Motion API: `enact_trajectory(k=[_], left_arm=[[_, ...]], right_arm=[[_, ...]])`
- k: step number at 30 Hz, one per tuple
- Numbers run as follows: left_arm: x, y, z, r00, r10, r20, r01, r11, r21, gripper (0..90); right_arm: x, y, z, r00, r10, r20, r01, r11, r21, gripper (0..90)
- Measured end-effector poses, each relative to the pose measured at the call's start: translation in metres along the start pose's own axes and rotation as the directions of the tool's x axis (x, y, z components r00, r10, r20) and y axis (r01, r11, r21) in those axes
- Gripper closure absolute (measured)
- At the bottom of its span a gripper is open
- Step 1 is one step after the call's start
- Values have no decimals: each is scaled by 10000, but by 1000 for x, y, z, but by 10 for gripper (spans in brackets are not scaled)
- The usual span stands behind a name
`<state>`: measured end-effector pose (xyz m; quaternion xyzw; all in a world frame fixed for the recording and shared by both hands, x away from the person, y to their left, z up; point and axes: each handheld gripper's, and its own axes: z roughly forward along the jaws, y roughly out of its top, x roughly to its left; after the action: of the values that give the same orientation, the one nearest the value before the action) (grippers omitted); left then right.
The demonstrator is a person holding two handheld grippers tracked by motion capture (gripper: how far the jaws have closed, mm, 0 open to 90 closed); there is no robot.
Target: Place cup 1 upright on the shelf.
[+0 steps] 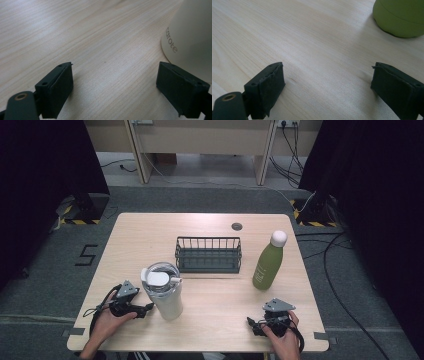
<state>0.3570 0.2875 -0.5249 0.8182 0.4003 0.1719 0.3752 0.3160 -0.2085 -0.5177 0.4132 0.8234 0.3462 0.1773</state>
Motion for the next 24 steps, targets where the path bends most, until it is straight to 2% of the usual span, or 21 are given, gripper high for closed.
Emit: enact_trajectory(k=[6,13,17,20,21,24], left_arm=[[-1,0,-1,10000,56,-32,-56,10000,-60,141],[-5,-3,-5,9987,496,104,-492,9982,-342,149],[-7,-7,-12,9992,258,294,-239,9976,-645,149],[-10,-13,-23,9992,109,382,-66,9940,-1090,148],[-10,-13,-23,9992,109,382,-66,9940,-1090,148],[-13,-16,-30,9985,65,535,15,9889,-1483,148]], right_arm=[[0,0,0,10000,-5,-5,5,10000,23,111],[0,0,0,10000,-1,-11,1,10000,35,105],[0,0,0,10000,-3,-13,3,10000,37,104],[0,1,1,10000,-6,-10,6,10000,25,103],[0,1,1,10000,-6,-10,6,10000,25,103],[0,1,1,10000,-8,-10,8,10000,26,102]])
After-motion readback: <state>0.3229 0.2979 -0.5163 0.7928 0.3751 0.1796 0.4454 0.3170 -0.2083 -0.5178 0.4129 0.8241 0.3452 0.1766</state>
